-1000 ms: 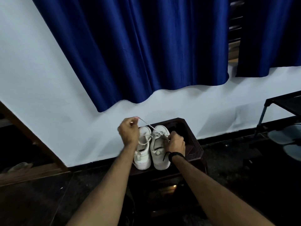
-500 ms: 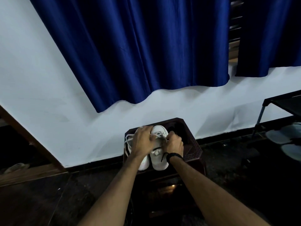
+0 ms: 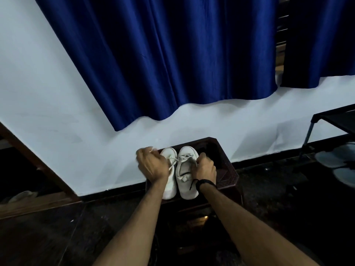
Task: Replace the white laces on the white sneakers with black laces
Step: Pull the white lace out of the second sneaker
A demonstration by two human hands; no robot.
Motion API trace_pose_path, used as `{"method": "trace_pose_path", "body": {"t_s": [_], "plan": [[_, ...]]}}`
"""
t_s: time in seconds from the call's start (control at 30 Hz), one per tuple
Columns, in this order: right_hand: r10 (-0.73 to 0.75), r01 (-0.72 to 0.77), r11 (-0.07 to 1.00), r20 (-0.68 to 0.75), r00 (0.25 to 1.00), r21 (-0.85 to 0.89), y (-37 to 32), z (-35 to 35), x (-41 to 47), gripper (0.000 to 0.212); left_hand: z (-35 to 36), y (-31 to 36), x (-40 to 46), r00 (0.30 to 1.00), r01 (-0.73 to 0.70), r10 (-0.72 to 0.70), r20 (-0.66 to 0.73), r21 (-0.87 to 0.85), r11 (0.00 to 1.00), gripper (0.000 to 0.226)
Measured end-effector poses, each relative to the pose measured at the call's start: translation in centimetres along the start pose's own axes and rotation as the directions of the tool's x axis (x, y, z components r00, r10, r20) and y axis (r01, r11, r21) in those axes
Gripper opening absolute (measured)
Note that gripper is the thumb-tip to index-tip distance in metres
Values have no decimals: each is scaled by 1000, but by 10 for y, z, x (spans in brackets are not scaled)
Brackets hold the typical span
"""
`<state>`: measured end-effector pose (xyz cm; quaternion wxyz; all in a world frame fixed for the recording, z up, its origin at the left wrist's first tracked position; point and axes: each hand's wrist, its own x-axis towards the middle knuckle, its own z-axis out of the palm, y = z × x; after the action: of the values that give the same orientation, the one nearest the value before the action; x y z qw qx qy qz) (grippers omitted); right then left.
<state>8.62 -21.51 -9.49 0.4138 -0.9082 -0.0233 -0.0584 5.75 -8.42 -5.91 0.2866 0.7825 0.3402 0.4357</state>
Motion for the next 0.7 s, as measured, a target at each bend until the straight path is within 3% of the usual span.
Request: {"method": "trace_pose_path", "body": {"t_s": [0.03,0.1,0.2,0.3,0.43,0.5,0.57,0.63,0.7], "plan": [[-26,25,999,-27,999,-38,-1,1,-1,19,-1,1,-3,998,62,-61,-20,45,997,35],[-163,147,976,-89,983,-163,-3,5,2,17,-1,2,-15,998,-46,40,55,95,994,55],[-480,431,819,-41,877,-379,-3,8,16,25,9,-9,-40,914,-363,311,261,184,913,26],[-631,588,658,83,771,-470,-3,6,30,13,18,-19,-52,913,-378,327,244,200,904,9],[-694,675,586,152,704,-449,-3,-2,42,11,25,-17,-60,922,-378,338,191,242,894,15],[-568,557,777,54,821,-293,-2,-8,48,5,26,-14,-63,932,-354,317,175,250,901,14],[-203,205,977,-45,978,51,-4,-18,52,11,27,-11,-64,941,-330,298,159,252,910,16],[102,-96,975,-19,995,202,2,-24,56,17,25,-8,-65,947,-314,283,155,246,917,18],[132,-138,980,54,990,143,7,-25,57,22,24,-7,-64,943,-323,287,168,254,912,17]]}}
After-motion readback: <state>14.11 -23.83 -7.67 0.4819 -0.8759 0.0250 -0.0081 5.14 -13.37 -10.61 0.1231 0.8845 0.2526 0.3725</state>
